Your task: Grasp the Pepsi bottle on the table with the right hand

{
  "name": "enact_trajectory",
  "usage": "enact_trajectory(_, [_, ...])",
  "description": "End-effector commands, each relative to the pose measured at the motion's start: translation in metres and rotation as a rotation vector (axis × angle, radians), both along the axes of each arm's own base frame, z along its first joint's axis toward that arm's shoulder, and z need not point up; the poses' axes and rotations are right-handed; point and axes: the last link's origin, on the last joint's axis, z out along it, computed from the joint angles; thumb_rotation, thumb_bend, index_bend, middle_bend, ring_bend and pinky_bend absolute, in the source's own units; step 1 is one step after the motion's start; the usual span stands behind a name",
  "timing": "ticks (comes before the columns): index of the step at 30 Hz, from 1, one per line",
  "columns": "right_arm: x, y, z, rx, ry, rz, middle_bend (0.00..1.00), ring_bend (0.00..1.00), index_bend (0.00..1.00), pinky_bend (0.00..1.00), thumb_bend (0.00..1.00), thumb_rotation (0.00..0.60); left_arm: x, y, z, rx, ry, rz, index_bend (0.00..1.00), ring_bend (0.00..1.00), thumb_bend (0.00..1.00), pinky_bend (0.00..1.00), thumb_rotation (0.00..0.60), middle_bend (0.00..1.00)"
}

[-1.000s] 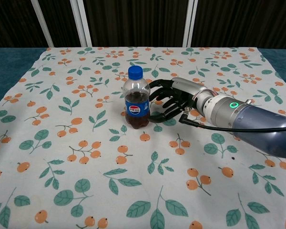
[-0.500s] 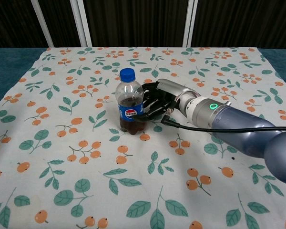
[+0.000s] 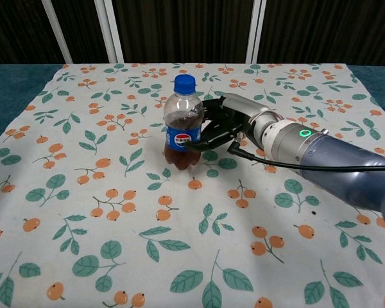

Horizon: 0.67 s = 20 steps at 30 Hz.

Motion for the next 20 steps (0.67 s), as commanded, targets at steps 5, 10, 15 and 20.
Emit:
enact_trajectory(5, [-0.022,-0.002,0.067,-0.034,-0.104,-0.042,0.52,0.42,0.49,0.28,0.4,0.6,0.0,0.0,0.0,0.002,0.003,0.0,0.18,0.11,0.54,0.04,0.6,0.05])
enact_trajectory(10, [-0.028,0.0,0.115,-0.037,-0.2,-0.064,0.52,0.42,0.49,0.28,0.4,0.6,0.001,-0.001,-0.001,0.002,0.005,-0.003,0.18,0.11,0.54,0.04,0.6,0.05])
enact_trajectory(15, [-0.031,0.005,0.154,-0.046,-0.268,-0.058,0.52,0.42,0.5,0.28,0.4,0.6,0.003,-0.003,-0.002,0.003,0.008,-0.009,0.18,0.11,0.54,0.04,0.6,0.05])
enact_trajectory(20, [-0.035,0.011,0.179,-0.04,-0.327,-0.05,0.51,0.42,0.5,0.28,0.4,0.6,0.004,-0.004,-0.002,0.007,0.01,-0.009,0.18,0.11,0.55,0.04,0.6,0.05])
